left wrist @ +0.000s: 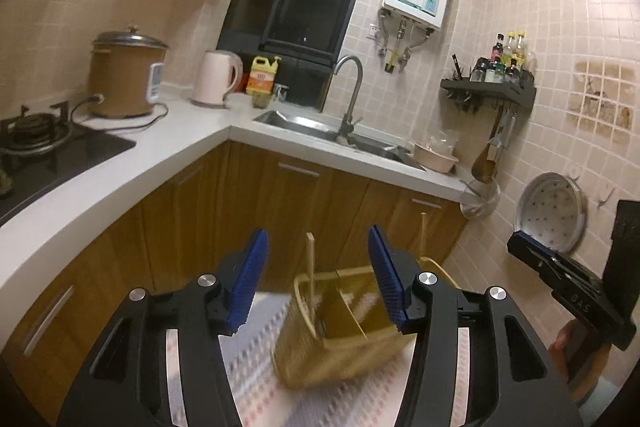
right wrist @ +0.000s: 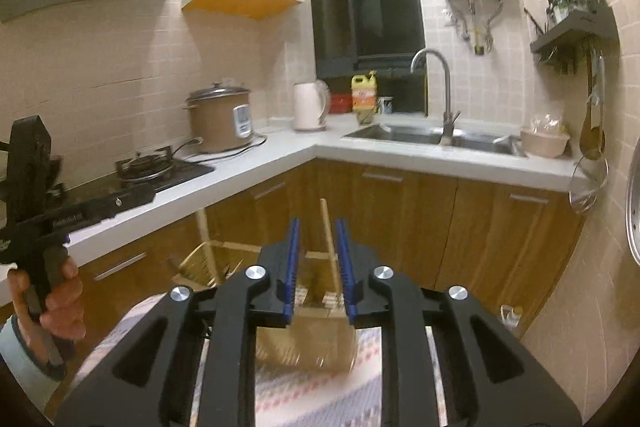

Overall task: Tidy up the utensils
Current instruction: 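Lift both chopsticks upright over the yellow holder and open both grippers, then grasp the dark spoon with the left gripper while the right gripper grasps a chopstick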

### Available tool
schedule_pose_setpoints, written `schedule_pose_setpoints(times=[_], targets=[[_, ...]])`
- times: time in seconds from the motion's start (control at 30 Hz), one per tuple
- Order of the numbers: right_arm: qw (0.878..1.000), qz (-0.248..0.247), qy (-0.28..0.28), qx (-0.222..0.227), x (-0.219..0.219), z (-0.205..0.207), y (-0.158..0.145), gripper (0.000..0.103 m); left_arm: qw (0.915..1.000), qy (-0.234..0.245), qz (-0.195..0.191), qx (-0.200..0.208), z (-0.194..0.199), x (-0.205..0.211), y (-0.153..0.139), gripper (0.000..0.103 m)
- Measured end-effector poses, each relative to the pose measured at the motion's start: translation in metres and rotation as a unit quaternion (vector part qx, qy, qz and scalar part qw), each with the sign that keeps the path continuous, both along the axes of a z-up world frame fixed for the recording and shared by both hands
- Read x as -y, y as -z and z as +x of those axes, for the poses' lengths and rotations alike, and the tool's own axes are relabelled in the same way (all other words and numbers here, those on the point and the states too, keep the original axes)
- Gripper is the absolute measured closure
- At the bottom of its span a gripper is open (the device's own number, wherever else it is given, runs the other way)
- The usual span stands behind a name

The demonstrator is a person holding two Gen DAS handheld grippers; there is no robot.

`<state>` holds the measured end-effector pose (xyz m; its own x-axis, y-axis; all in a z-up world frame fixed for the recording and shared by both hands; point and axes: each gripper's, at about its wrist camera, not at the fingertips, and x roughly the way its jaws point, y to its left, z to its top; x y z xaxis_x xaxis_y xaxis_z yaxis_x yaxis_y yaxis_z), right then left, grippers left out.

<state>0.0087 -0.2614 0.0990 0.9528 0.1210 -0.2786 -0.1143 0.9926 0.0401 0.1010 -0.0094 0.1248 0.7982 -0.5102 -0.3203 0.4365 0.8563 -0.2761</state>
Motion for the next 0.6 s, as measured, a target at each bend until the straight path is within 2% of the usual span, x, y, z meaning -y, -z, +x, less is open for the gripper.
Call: schedule_pose_setpoints(times=[0.07, 0.13, 0.3, 0.37, 0.5, 0.57, 0.6], targets=[[1.000, 0.006, -0.012, -0.015, 0.002, -0.019, -0.005, 0.074, 0.9997, -0.014, 0.009, -0.017, -0.019, -0.013, -0.007, 0.054], [0.999, 0.009, -0.023, -0.040, 0.002, -0.041, -0.009, 0.045, 0.9990, -0.020, 0.019, -0.034, -0.039, -0.027, -0.011, 0.053], [0.992, -0.012, -0.044, -0.117, -0.011, -0.075, 0.006, 0.044, 0.9949, -0.040, 0.062, -0.069, -0.090, -0.057, -0.007, 0.052], [0.985, -0.013, -0.056, -0.165, -0.017, -0.084, 0.024, 0.044, 0.9887, -0.056, 0.094, -0.103, -0.108, -0.067, 0.008, 0.052], [0.962, -0.015, -0.060, -0.267, -0.023, -0.088, 0.066, 0.044, 0.9730, -0.061, 0.120, -0.187, -0.133, -0.088, 0.056, 0.052], [0.944, -0.006, -0.069, -0.322, -0.022, -0.086, 0.091, 0.044, 0.9611, -0.052, 0.125, -0.241, -0.142, -0.097, 0.088, 0.052], [0.933, 0.003, -0.075, -0.353, -0.021, -0.085, 0.107, 0.044, 0.9525, -0.043, 0.126, -0.274, -0.147, -0.101, 0.108, 0.052]])
